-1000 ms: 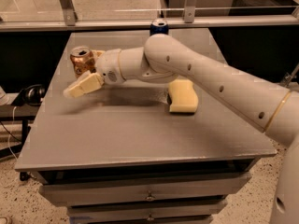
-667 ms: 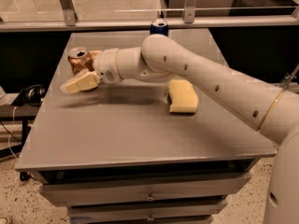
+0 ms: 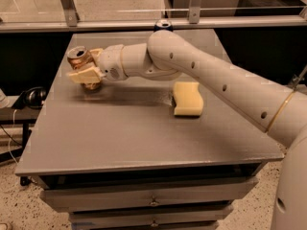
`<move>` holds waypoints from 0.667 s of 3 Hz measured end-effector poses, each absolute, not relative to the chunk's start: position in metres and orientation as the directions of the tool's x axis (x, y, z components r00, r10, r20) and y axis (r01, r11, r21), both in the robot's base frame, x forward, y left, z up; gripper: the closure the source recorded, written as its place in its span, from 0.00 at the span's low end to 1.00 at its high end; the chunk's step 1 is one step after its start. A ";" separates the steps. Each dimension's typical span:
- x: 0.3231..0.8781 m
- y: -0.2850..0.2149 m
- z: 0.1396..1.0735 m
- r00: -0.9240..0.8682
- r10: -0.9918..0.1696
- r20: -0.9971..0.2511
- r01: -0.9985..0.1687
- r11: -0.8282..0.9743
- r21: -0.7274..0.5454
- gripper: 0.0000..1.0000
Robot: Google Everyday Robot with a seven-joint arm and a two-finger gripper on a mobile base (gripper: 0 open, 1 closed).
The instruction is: Pick orange can
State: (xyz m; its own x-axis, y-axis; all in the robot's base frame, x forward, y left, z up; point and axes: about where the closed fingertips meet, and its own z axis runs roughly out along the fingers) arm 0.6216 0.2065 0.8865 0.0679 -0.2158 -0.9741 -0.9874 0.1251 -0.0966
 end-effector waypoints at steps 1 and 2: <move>0.628 0.198 0.895 0.064 -0.192 -0.979 -0.986 0.140 -0.092 0.89; 0.637 0.188 0.920 0.087 -0.167 -0.982 -0.982 0.152 -0.113 1.00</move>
Offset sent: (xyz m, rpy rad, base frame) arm 0.0315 -0.0390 0.0663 0.0874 -0.0581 -0.0458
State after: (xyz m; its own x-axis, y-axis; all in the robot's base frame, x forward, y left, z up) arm 0.6372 0.1877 0.9197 0.0868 -0.1667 -0.9822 -0.9819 0.1524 -0.1127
